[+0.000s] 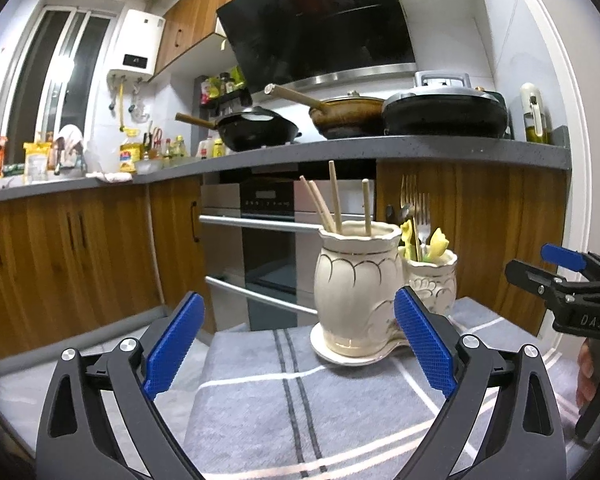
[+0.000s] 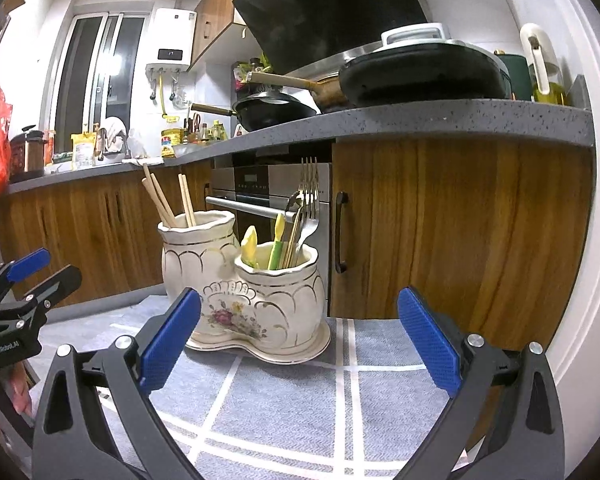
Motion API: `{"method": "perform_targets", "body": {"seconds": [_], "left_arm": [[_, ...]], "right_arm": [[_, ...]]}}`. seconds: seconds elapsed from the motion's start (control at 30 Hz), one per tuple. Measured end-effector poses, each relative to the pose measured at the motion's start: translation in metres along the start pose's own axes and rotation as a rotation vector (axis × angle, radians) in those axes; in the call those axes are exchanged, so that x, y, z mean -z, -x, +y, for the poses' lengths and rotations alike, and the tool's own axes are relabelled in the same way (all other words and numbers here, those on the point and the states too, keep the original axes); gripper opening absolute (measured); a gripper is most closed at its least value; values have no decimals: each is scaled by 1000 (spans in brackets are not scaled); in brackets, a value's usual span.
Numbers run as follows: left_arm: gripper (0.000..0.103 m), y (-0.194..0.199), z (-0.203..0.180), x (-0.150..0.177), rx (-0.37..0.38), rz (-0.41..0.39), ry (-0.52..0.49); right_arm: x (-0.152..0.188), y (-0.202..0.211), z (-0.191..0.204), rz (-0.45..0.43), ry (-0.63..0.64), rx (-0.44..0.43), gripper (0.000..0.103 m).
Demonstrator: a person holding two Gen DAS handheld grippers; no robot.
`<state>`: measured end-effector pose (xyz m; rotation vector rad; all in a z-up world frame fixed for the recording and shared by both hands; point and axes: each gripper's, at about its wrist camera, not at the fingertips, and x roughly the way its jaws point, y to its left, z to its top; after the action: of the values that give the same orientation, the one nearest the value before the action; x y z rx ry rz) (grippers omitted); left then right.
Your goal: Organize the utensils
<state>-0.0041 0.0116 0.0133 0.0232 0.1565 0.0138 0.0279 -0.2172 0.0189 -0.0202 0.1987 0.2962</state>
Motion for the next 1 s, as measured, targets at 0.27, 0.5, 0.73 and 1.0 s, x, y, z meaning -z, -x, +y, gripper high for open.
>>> {"method": "perform_targets", "body": {"seconds": [0.27, 0.5, 0.73, 1.0], "left_arm": [[96, -9, -1, 2, 14, 49, -6], [96, -13, 0, 2, 18, 71, -1], [96, -15, -1, 2, 20, 78, -1], [96, -15, -2, 2, 18, 77, -5]], "right_arm": [[8, -4, 11, 5, 56, 25, 97], [9, -9, 1, 32, 9, 35, 97], [9, -10, 1, 37, 7, 35, 97], [9, -11, 2, 37, 8, 34, 97]]}}
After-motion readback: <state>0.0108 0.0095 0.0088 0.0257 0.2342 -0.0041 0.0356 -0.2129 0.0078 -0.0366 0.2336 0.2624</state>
